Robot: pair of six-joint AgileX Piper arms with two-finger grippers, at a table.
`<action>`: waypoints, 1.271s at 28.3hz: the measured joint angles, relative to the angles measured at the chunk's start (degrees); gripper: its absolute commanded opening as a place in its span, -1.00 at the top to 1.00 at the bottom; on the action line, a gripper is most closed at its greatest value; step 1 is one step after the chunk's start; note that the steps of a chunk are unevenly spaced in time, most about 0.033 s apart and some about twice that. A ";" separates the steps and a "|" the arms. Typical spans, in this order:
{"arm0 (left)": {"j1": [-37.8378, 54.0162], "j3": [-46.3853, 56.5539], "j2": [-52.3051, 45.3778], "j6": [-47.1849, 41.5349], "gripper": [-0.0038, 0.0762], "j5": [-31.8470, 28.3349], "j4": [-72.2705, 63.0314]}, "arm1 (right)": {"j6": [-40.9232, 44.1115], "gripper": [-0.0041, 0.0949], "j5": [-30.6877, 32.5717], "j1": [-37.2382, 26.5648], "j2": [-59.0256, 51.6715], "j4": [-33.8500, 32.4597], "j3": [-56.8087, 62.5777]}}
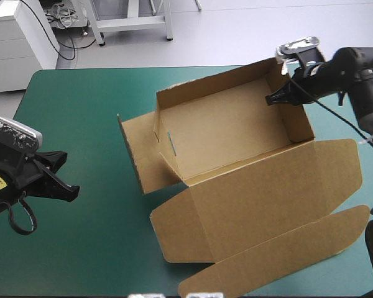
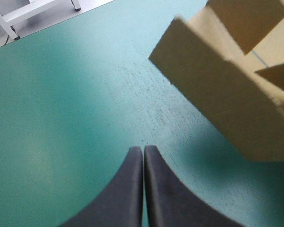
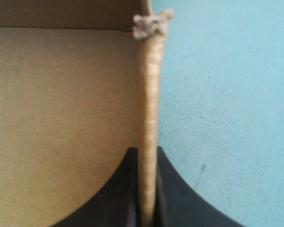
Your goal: Fold the box
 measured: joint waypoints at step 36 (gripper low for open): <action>23.64 0.17 31.67 25.50 0.87 1.94 -32.98 | -9.11 0.96 0.81 -14.40 -8.06 14.42 -0.36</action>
